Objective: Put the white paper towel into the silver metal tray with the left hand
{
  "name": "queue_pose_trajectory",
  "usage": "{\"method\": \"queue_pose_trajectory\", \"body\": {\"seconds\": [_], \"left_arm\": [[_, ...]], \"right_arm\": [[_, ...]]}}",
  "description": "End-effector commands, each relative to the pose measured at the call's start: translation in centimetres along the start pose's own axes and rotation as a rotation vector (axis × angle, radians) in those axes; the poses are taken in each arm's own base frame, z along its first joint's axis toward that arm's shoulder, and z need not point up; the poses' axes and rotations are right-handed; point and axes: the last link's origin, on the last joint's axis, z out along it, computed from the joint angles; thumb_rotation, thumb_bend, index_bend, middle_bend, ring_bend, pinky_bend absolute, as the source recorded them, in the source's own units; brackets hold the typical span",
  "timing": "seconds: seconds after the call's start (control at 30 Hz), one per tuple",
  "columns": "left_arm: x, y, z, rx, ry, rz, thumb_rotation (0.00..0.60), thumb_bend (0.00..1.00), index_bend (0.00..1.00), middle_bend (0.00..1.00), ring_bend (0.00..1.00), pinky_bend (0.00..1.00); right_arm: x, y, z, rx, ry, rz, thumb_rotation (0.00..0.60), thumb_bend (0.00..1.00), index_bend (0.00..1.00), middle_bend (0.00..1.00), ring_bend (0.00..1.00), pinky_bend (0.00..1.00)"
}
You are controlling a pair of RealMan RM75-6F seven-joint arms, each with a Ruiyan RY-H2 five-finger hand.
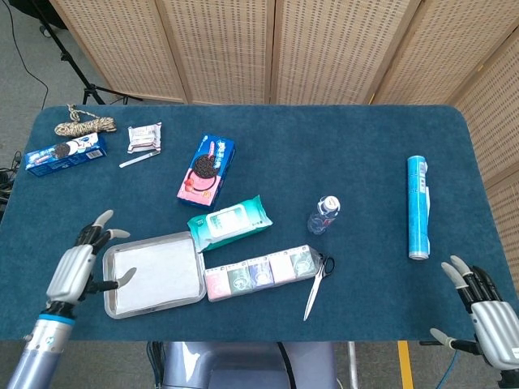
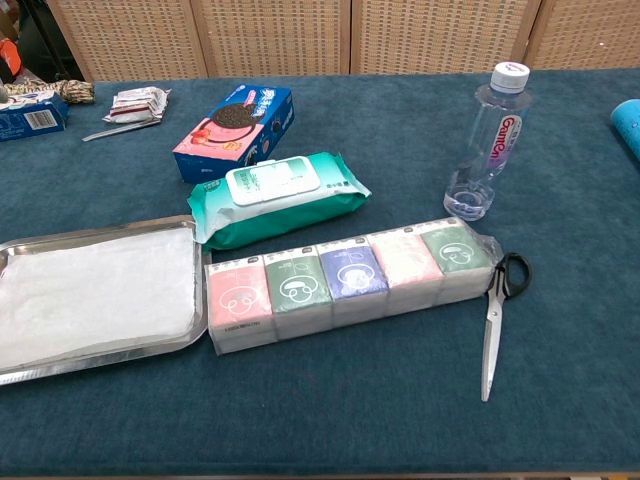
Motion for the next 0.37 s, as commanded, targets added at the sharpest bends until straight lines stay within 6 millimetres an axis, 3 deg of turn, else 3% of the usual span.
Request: {"method": "queue_pose_trajectory", "body": {"seconds": [0.03,0.2,0.37], "left_arm": [[-1.4,-3.6,-3.5,0.002,0.117,-0.023,0.469,0.24,0.3,0.0,0.02,0.06],[-2.5,-5.1,-5.1,-0.033,0.171,0.041,0.467,0.24,0.3,0.0,0.02,0.06],[-2.6,-4.8,-5.5,-0.086,0.202,0.113,0.467,0.24,0.3,0.0,0.02,0.06]], "right_arm": [[-0.3,-0.1,0.3,-0.002,-0.008,-0.005,0.6,0.0,0.0,0.0,0.0,0.0],[-0.7,-0.1,0.6,-0.011,-0.019,-0.014,0.6,0.0,0.0,0.0,0.0,0.0],[-1.0,-0.1,0.8,-0.016,-0.036,-0.025,0.6,0.0,0.0,0.0,0.0,0.0]]}}
